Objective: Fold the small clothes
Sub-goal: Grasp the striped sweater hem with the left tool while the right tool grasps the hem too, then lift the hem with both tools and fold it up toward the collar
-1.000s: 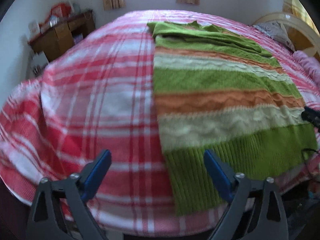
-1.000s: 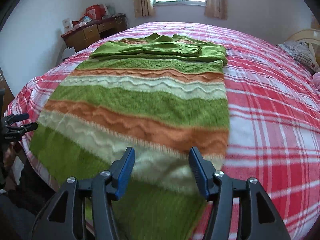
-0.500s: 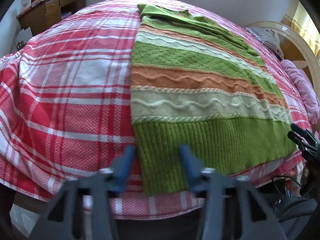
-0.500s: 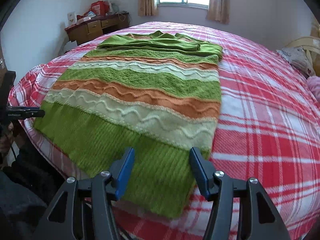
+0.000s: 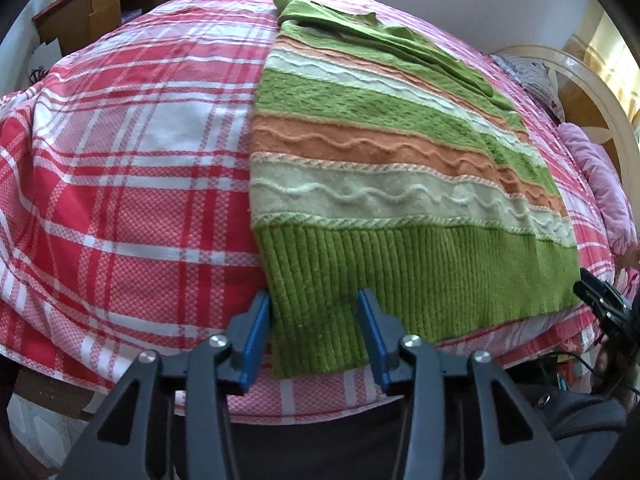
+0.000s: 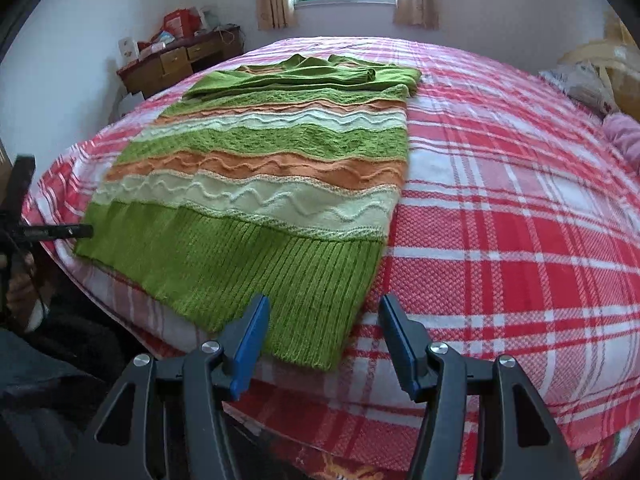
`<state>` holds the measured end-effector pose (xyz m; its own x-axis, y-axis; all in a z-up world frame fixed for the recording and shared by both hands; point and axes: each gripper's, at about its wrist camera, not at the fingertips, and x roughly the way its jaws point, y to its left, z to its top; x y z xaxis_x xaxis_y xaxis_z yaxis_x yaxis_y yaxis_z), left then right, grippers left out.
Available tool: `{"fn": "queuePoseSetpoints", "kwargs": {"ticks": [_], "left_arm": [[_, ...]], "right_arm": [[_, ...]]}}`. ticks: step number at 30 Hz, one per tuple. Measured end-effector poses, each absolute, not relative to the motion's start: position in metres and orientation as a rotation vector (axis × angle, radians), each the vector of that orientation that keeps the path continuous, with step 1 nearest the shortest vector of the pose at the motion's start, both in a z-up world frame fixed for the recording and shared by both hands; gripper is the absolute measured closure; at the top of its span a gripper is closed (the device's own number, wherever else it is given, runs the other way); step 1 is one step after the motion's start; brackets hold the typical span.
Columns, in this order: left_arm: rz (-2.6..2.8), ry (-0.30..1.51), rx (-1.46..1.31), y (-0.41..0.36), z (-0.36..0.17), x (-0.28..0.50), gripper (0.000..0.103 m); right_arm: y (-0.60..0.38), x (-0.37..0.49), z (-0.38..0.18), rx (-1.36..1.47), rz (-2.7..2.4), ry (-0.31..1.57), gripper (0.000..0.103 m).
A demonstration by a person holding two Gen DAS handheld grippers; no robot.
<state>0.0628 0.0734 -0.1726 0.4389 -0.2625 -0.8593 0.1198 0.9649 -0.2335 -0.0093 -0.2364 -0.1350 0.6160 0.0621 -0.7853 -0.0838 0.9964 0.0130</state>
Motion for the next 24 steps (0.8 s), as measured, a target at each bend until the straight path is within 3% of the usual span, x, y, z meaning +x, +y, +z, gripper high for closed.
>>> {"fn": "queuePoseSetpoints", "kwargs": {"ticks": [1,2,5,13,16,18,19,24], "left_arm": [[-0.24,1.086,-0.133,0.074,-0.171,0.063,0.088],[-0.253,1.083,-0.135,0.075,-0.17,0.063,0.093],[-0.275,1.049,-0.141,0.08,-0.16,0.063,0.097],[-0.306,0.947,-0.209,0.106,-0.132,0.061,0.098],[-0.321,0.94,-0.228,0.106,-0.131,0.062,0.098],[-0.322,0.939,-0.227,0.107,-0.132,0.062,0.098],[-0.321,0.942,-0.227,0.106,-0.134,0.062,0.098],[-0.323,0.941,-0.256,0.108,-0.133,0.063,0.098]], "right_arm": [[-0.238,-0.009,-0.135,-0.012,0.087,0.907,0.045],[-0.239,-0.01,-0.135,-0.005,0.086,0.911,0.045],[-0.24,-0.012,-0.135,0.017,0.095,0.922,0.045],[-0.245,-0.014,-0.135,0.062,0.073,0.927,0.045],[-0.238,-0.013,-0.139,0.086,0.124,0.943,0.059],[-0.239,-0.01,-0.144,0.074,0.107,0.949,0.072],[-0.243,-0.009,-0.147,0.078,0.092,0.949,0.085],[-0.263,-0.014,-0.139,0.237,0.181,0.907,0.094]]}}
